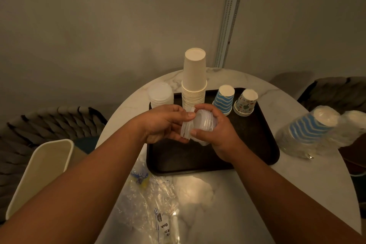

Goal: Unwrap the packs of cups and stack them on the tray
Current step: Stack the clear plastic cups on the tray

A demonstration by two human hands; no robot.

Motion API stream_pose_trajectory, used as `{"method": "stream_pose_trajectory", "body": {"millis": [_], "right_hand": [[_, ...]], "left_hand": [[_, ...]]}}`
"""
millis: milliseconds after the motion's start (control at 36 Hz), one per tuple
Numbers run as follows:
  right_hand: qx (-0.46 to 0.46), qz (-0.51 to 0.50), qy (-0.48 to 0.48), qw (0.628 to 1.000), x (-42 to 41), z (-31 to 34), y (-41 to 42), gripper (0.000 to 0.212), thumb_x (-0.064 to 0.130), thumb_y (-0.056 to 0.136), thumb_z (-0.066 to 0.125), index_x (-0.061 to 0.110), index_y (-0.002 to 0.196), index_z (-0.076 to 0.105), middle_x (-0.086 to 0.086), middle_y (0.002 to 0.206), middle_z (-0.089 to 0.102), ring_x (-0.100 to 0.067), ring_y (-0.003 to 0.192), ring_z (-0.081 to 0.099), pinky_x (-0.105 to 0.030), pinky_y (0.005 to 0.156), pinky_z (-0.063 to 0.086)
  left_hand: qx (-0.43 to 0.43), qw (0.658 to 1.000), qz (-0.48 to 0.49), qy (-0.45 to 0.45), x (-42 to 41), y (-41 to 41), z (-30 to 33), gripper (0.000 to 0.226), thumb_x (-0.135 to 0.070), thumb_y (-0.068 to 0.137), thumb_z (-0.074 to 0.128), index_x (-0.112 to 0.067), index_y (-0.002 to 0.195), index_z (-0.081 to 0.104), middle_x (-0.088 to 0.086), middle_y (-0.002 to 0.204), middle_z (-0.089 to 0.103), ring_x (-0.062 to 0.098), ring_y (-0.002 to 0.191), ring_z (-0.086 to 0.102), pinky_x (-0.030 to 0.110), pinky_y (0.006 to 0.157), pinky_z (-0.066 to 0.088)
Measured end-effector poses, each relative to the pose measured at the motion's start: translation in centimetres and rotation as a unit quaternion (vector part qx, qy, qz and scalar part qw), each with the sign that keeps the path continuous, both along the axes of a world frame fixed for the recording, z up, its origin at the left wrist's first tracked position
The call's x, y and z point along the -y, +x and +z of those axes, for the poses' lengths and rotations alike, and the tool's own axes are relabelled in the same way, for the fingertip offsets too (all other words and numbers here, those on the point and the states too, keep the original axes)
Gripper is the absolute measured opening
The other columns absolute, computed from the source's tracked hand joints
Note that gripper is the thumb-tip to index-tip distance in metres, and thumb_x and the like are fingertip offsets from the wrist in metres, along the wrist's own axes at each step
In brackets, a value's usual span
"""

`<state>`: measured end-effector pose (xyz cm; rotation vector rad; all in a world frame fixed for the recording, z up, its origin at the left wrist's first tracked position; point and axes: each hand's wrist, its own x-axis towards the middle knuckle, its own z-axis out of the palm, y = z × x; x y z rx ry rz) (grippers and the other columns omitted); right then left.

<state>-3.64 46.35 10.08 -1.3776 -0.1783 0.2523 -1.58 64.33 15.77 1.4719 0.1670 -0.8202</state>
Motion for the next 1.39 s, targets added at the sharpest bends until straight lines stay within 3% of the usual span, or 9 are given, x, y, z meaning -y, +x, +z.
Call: {"method": "stream_pose_trajectory", "body": {"millis": [139, 278, 333, 417, 500, 750, 1056, 1250, 1389], "right_hand": [[-0.027, 0.006, 0.024, 0.999, 0.4, 0.1, 0.1, 0.068, -0.002, 0.062, 0.083, 0.028, 0.117, 0.057, 0.002, 0.116, 0.058, -0.015, 0.109, 0.061, -0.028, 0.079, 0.055], [-0.03, -0.024, 0.0, 0.999, 0.5, -0.4, 0.2, 0.067, 0.009, 0.061, 0.083, 0.032, 0.118, 0.057, -0.003, 0.122, 0.056, -0.019, 0.108, 0.059, -0.027, 0.076, 0.055], [-0.029, -0.029, -0.018, 0.999, 0.5, -0.8, 0.4, 0.067, 0.006, 0.065, 0.085, 0.035, 0.118, 0.056, -0.002, 0.123, 0.056, -0.022, 0.111, 0.059, -0.031, 0.08, 0.056], [-0.035, -0.039, -0.038, 0.998, 0.1, -1.2, 0.5, 0.065, 0.003, 0.068, 0.082, 0.038, 0.116, 0.056, 0.002, 0.121, 0.057, -0.021, 0.112, 0.059, -0.035, 0.088, 0.056], [-0.051, -0.038, -0.027, 0.998, -0.4, -1.4, 0.5, 0.063, -0.001, 0.069, 0.08, 0.036, 0.114, 0.056, 0.004, 0.117, 0.057, -0.013, 0.103, 0.061, -0.025, 0.078, 0.056], [-0.07, -0.037, -0.03, 0.996, -0.5, -2.2, 0.7, 0.061, 0.0, 0.071, 0.079, 0.038, 0.113, 0.056, 0.007, 0.118, 0.056, -0.016, 0.109, 0.057, -0.02, 0.069, 0.055], [-0.073, -0.044, -0.063, 0.994, 0.1, -3.2, 0.9, 0.061, 0.005, 0.07, 0.081, 0.039, 0.114, 0.056, 0.006, 0.12, 0.056, -0.019, 0.114, 0.055, -0.025, 0.076, 0.054], [-0.066, -0.043, -0.068, 0.995, 0.5, -3.2, 0.9, 0.063, 0.006, 0.07, 0.082, 0.038, 0.117, 0.055, 0.004, 0.121, 0.056, -0.019, 0.113, 0.056, -0.027, 0.079, 0.054], [-0.066, -0.043, -0.06, 0.995, 0.8, -3.5, 0.7, 0.064, 0.006, 0.068, 0.082, 0.034, 0.119, 0.056, 0.003, 0.12, 0.057, -0.02, 0.113, 0.056, -0.033, 0.083, 0.055]], "left_hand": [[0.026, 0.997, -0.016, 0.074, 0.4, 0.1, 0.9, 0.047, -0.031, 0.07, 0.075, -0.009, 0.107, 0.057, 0.016, 0.105, 0.07, 0.028, 0.091, 0.072, 0.037, 0.074, 0.06], [0.126, 0.957, -0.032, 0.258, -1.0, 1.8, 4.3, 0.072, -0.041, 0.052, 0.083, -0.02, 0.113, 0.054, 0.009, 0.108, 0.063, 0.029, 0.097, 0.065, 0.046, 0.081, 0.059], [0.181, 0.925, -0.036, 0.332, -2.1, 3.0, 5.4, 0.075, -0.04, 0.057, 0.088, -0.024, 0.122, 0.052, 0.005, 0.118, 0.061, 0.025, 0.101, 0.062, 0.044, 0.084, 0.058], [0.28, 0.822, -0.077, 0.49, -3.2, 5.0, 6.1, 0.078, -0.04, 0.071, 0.083, -0.026, 0.137, 0.045, 0.005, 0.133, 0.054, 0.023, 0.106, 0.056, 0.033, 0.085, 0.048], [0.294, 0.772, -0.137, 0.547, -3.3, 6.8, 5.7, 0.082, -0.038, 0.073, 0.082, -0.027, 0.143, 0.041, 0.005, 0.141, 0.05, 0.027, 0.117, 0.054, 0.033, 0.085, 0.044], [0.277, 0.739, -0.208, 0.577, -3.1, 9.9, 3.1, 0.086, -0.038, 0.075, 0.082, -0.026, 0.147, 0.036, 0.006, 0.144, 0.047, 0.03, 0.125, 0.049, 0.035, 0.088, 0.044], [0.285, 0.717, -0.229, 0.594, -3.1, 10.4, 1.6, 0.091, -0.044, 0.074, 0.081, -0.022, 0.149, 0.034, 0.007, 0.146, 0.046, 0.03, 0.129, 0.046, 0.038, 0.098, 0.043], [0.281, 0.721, -0.237, 0.588, -2.9, 10.6, 1.3, 0.093, -0.041, 0.078, 0.079, -0.03, 0.153, 0.025, 0.009, 0.151, 0.037, 0.032, 0.132, 0.042, 0.04, 0.101, 0.042], [0.271, 0.731, -0.228, 0.583, -2.8, 10.6, 0.6, 0.089, -0.043, 0.075, 0.08, -0.034, 0.149, 0.031, 0.009, 0.149, 0.035, 0.033, 0.13, 0.043, 0.04, 0.1, 0.043]]}}
